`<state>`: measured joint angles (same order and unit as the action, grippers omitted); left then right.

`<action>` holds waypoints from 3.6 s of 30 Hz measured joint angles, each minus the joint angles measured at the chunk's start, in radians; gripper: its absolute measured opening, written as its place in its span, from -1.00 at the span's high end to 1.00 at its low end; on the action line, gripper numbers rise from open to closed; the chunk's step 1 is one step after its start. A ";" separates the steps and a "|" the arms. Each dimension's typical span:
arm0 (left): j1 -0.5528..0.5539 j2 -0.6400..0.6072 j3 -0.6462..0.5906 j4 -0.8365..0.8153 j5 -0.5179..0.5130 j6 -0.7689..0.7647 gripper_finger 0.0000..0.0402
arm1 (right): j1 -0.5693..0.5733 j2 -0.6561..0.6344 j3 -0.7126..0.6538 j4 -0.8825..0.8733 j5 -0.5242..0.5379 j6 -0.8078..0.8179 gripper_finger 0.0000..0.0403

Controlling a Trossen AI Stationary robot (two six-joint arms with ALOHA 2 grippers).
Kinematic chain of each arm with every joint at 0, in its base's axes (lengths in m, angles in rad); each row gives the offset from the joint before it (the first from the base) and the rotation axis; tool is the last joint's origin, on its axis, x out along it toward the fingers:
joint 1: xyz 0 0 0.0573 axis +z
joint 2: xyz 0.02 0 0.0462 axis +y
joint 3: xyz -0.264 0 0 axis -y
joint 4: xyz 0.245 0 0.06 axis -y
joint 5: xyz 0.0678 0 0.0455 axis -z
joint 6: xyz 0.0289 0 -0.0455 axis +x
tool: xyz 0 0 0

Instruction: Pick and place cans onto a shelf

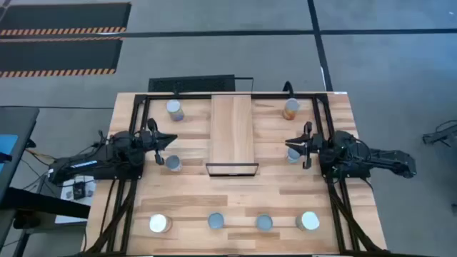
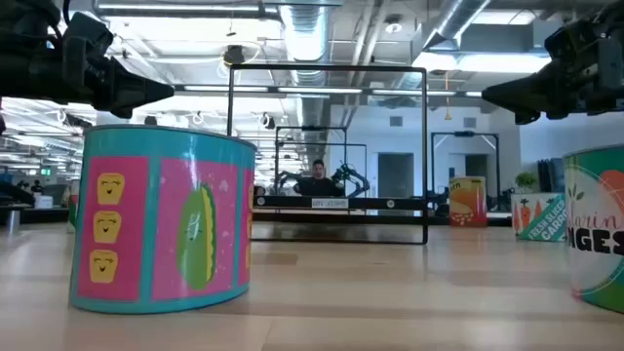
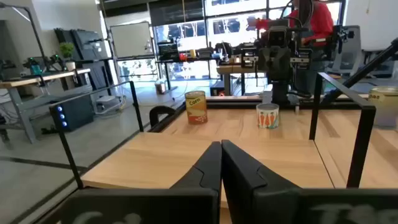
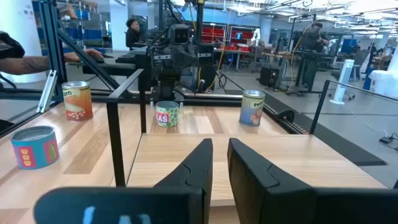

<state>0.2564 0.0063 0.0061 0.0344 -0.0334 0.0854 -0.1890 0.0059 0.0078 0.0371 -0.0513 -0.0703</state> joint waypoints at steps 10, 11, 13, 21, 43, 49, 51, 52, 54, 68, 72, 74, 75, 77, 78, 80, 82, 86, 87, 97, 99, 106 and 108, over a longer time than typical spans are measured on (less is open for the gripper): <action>0.000 0.000 0.000 0.000 0.000 0.005 1.00 | 0.000 0.000 0.000 0.000 0.000 0.000 0.63; 0.000 0.000 0.000 0.000 0.000 0.006 1.00 | 0.000 0.000 0.000 0.000 0.000 0.000 0.63; 0.000 0.000 0.000 0.000 0.000 0.002 1.00 | 0.000 0.000 0.000 0.000 0.000 0.000 0.63; 0.000 0.000 0.000 0.000 0.000 0.000 1.00 | 0.000 0.000 0.000 0.000 0.000 0.000 0.63; 0.001 0.000 0.000 0.006 -0.032 0.083 1.00 | 0.000 0.000 0.000 0.000 0.000 0.000 0.63; 0.001 0.000 0.000 0.002 -0.005 -0.130 1.00 | 0.000 0.000 0.000 0.000 0.000 0.000 0.63; 0.001 0.000 0.000 0.004 -0.005 -0.177 1.00 | 0.000 0.000 0.000 0.000 0.000 0.000 0.63; 0.001 0.000 0.000 0.010 -0.007 -0.182 1.00 | 0.000 0.000 0.000 0.000 0.000 0.000 0.63; 0.001 0.000 0.000 0.019 -0.014 -0.190 1.00 | 0.000 0.000 0.000 0.000 0.000 0.000 0.63; 0.005 0.176 0.098 0.005 -0.103 -0.207 1.00 | 0.000 0.000 0.000 0.000 0.000 0.000 0.63; 0.049 0.328 0.198 -0.078 -0.151 -0.194 1.00 | 0.000 0.000 0.000 0.000 0.000 0.000 0.63; 0.083 0.412 0.261 -0.127 -0.152 -0.173 1.00 | 0.000 0.000 0.000 0.000 0.000 0.000 0.63; 0.104 0.451 0.293 -0.166 -0.154 -0.167 1.00 | 0.000 0.000 0.000 0.000 0.000 0.000 0.63; 0.145 0.531 0.359 -0.239 -0.155 -0.151 1.00 | 0.000 0.000 0.000 0.000 0.000 0.000 0.63; 0.164 0.570 0.389 -0.271 -0.155 -0.143 1.00 | 0.000 0.000 0.000 0.000 0.000 0.000 0.63; 0.204 0.639 0.443 -0.325 -0.155 -0.123 1.00 | 0.000 0.000 0.000 0.000 0.000 0.000 0.63; 0.246 0.710 0.494 -0.354 -0.155 -0.107 1.00 | 0.000 0.000 0.000 0.000 0.000 0.000 0.63; 0.326 0.843 0.564 -0.390 -0.160 -0.059 0.98 | 0.000 0.000 0.000 0.000 0.000 0.000 0.63; 0.342 0.872 0.578 -0.391 -0.163 -0.043 0.96 | 0.000 0.000 0.000 0.000 0.000 0.000 0.63; 0.387 1.086 0.640 -0.381 -0.221 0.061 0.55 | 0.000 0.000 0.000 0.000 0.000 0.000 0.63; 0.388 1.115 0.640 -0.384 -0.249 0.068 0.50 | 0.000 0.000 0.000 0.000 0.000 0.000 0.63; 0.412 1.200 0.640 -0.369 -0.359 0.081 0.48 | 0.000 0.000 0.000 0.000 0.000 0.000 0.63; 0.428 1.221 0.640 -0.366 -0.359 0.085 0.50 | 0.000 0.000 0.000 0.000 0.000 0.000 0.63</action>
<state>0.6842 1.2269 0.6464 -0.3320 -0.3919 0.1706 -0.1890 0.0059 0.0078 0.0372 -0.0513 -0.0700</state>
